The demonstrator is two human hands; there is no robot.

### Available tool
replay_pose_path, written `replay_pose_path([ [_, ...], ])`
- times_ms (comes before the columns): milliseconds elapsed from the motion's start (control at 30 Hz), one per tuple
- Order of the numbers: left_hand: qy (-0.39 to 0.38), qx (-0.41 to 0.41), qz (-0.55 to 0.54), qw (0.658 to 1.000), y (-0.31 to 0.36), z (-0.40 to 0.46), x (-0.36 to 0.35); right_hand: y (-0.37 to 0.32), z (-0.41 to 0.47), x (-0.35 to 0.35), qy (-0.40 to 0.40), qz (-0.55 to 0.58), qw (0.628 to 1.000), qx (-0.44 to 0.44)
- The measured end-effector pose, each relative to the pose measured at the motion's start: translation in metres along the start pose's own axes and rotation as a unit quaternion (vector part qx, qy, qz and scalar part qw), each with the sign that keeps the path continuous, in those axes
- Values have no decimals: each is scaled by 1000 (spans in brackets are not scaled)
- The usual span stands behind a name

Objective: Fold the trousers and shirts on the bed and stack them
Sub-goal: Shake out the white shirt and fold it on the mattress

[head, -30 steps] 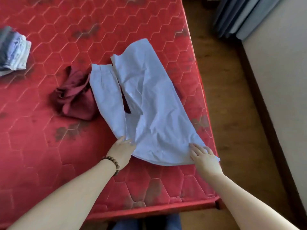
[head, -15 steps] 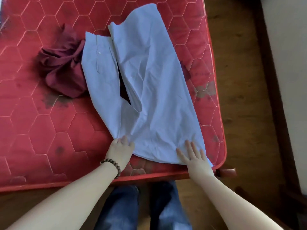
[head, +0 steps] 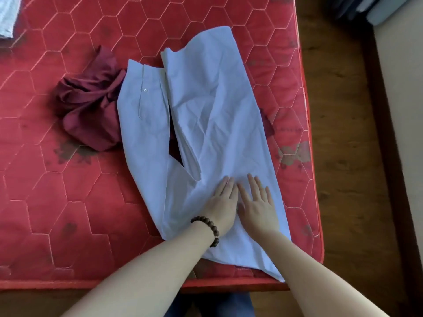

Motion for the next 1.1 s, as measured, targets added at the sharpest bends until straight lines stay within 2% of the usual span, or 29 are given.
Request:
replay_pose_path([
  [133, 26, 146, 52, 988, -42, 31, 13, 11, 51, -3, -19, 1, 1000, -4],
  [233, 40, 225, -29, 973, -59, 35, 21, 12, 80, 3, -7, -14, 1000, -5],
  [333, 86, 224, -68, 969, -56, 50, 39, 11, 112, 15, 4, -13, 1000, -4],
  [567, 152, 225, -7, 962, -101, 126, 102, 6, 196, 48, 24, -11, 1000, 13],
  [833, 132, 200, 29, 970, -168, 204, 140, 11, 276, 63, 8, -43, 999, 19],
  [1100, 180, 194, 16, 964, -207, 242, 166, 25, 335, 78, 35, -71, 996, -29],
])
Point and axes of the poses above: each hand's wrist, its own z-axis towards the middle knuckle, its own x-axis out of the back of the hand, y = z × x, the point moved 8 cm from there along z, towards the middle knuckle, and after that the axes turned 6 degrees about x, right-handed, at the moved point
